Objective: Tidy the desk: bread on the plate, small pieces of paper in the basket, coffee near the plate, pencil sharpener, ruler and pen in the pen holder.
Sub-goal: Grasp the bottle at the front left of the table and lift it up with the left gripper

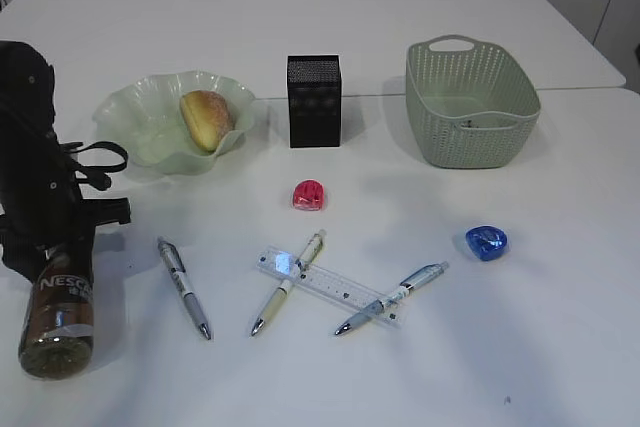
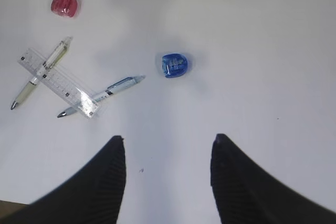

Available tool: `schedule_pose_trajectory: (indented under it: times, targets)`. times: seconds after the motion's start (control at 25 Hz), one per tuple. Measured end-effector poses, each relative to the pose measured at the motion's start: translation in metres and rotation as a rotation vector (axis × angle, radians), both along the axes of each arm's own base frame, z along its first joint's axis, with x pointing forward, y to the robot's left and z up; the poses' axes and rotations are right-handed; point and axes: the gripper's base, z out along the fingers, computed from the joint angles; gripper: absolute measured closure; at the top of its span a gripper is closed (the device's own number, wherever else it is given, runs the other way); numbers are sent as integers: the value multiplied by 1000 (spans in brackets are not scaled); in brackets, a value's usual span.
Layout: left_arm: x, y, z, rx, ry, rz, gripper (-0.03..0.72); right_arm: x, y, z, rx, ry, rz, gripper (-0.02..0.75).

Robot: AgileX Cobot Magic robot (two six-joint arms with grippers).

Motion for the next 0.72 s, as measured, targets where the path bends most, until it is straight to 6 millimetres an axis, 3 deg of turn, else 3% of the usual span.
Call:
schedule_pose_trajectory:
  times: [0.52,0.72]
  targets:
    - [-2,4,0,41,28,-146,445,5,1,-4,-3,17,0,318]
    - [-2,9,18,83,-24,-189,446,5,1,-4,-3,17,0,318]
